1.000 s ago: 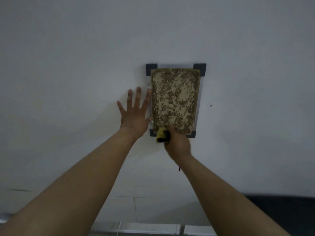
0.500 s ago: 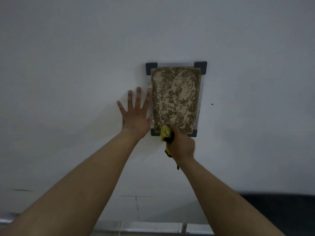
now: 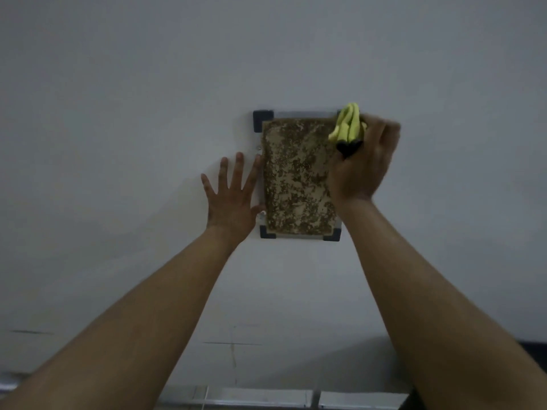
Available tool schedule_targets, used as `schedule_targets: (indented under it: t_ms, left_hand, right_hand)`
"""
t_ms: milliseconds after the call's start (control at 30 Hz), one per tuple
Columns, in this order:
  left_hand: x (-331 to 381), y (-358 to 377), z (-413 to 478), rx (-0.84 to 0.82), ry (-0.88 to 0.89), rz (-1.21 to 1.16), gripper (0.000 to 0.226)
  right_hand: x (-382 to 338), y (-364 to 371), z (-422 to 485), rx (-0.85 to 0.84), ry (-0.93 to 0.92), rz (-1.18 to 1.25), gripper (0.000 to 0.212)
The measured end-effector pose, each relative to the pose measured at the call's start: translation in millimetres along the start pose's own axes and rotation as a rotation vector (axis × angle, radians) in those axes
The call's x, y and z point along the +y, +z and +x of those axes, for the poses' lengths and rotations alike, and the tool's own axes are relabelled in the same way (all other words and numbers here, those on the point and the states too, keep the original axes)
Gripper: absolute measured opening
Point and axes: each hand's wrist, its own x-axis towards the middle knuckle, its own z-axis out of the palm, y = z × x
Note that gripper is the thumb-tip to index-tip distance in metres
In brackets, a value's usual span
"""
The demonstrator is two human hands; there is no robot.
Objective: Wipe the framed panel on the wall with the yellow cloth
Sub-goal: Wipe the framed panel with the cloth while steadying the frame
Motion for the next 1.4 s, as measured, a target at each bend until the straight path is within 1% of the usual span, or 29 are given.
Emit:
schedule_targets:
  t_ms: [33, 100, 167, 233, 367, 433, 500, 533, 567, 633, 700, 800, 867, 900, 933, 1033, 1167, 1200, 1300, 1333, 1400]
  left_hand:
    - [-1.1, -0.4, -1.0, -0.002, 0.003, 0.004, 0.107]
    - [-0.1, -1.0, -1.1, -0.008, 0.004, 0.003, 0.108]
    - [1.2, -1.6, -0.8, -0.009, 0.003, -0.004, 0.109]
    - [0.7, -0.9, 0.2, -0.002, 0.001, -0.002, 0.11]
    - [-1.0, 1.2, 2.1, 0.004, 0.004, 0.019, 0.113]
    - [-1.2, 2.7, 3.4, 0.008, 0.007, 0.029, 0.113]
    - [-1.6, 3.8, 3.8, 0.016, 0.007, 0.031, 0.113]
    - [-2.0, 4.5, 3.6, 0.021, 0.006, 0.031, 0.113]
    - [-2.3, 4.8, 3.0, 0.024, 0.006, 0.033, 0.114]
    - [-2.4, 4.6, 1.7, 0.025, 0.011, 0.039, 0.116]
    - [-2.8, 3.2, 0.4, 0.025, 0.016, 0.042, 0.117]
    - [-4.3, 0.5, 0.4, 0.026, 0.015, 0.027, 0.117]
    - [-4.9, -0.7, 0.6, 0.024, 0.019, 0.039, 0.115]
    - [-5.2, -0.8, 0.7, 0.024, 0.02, 0.043, 0.115]
    - [-5.3, -0.9, 1.0, 0.024, 0.019, 0.042, 0.115]
    - [-5.1, -1.3, 1.2, 0.026, 0.02, 0.042, 0.116]
    - [-4.5, -0.8, 2.7, 0.023, 0.016, 0.064, 0.117]
    - [-4.2, -0.7, 3.2, 0.018, 0.017, 0.07, 0.116]
    - [-4.9, -0.1, 4.2, 0.023, 0.019, 0.061, 0.115]
    - [-5.2, 0.8, 3.8, 0.025, 0.019, 0.059, 0.115]
    - [-5.8, 2.9, 2.2, 0.028, 0.019, 0.057, 0.117]
  right_hand:
    - [-2.0, 3.8, 7.8, -0.034, -0.054, -0.037, 0.03]
    - [0.0, 6.4, 8.1, -0.172, -0.13, -0.116, 0.035]
    - [10.8, 3.3, -14.7, -0.31, -0.187, -0.135, 0.044]
    - [25.1, -3.4, -49.8, -0.406, -0.227, -0.138, 0.046]
    - [47.5, -22.7, -127.3, -0.6, -0.254, -0.104, 0.038]
    - [53.7, -33.1, -160.1, -0.75, -0.264, -0.085, 0.03]
    - [52.0, -38.7, -178.7, -0.905, -0.206, -0.081, 0.028]
    - [47.2, -38.6, -180.5, -0.95, -0.178, -0.07, 0.029]
    - [40.2, -36.7, -177.0, -0.964, -0.172, -0.042, 0.03]
    - [21.7, -29.3, -156.1, -0.898, -0.209, 0.035, 0.034]
    - [0.1, -20.3, -119.8, -0.726, -0.23, 0.052, 0.038]
    - [-25.0, -3.0, -54.6, -0.437, -0.215, 0.069, 0.044]
    - [-35.4, 8.9, -18.0, -0.308, -0.242, 0.042, 0.037]
    - [-38.5, 13.6, -6.4, -0.273, -0.257, 0.006, 0.033]
    - [-40.1, 16.9, -1.9, -0.273, -0.258, -0.028, 0.03]
    - [-35.0, 15.8, -28.9, -0.413, -0.282, -0.081, 0.032]
    - [-11.2, 0.6, -107.9, -0.614, -0.299, -0.073, 0.026]
    - [-4.9, -3.7, -127.3, -0.679, -0.293, -0.069, 0.027]
    - [7.6, -15.3, -169.2, -0.932, -0.196, -0.068, 0.032]
    - [7.6, -17.4, -173.5, -0.987, -0.148, -0.071, 0.033]
    - [2.6, -14.2, -166.4, -1.007, -0.085, -0.043, 0.033]
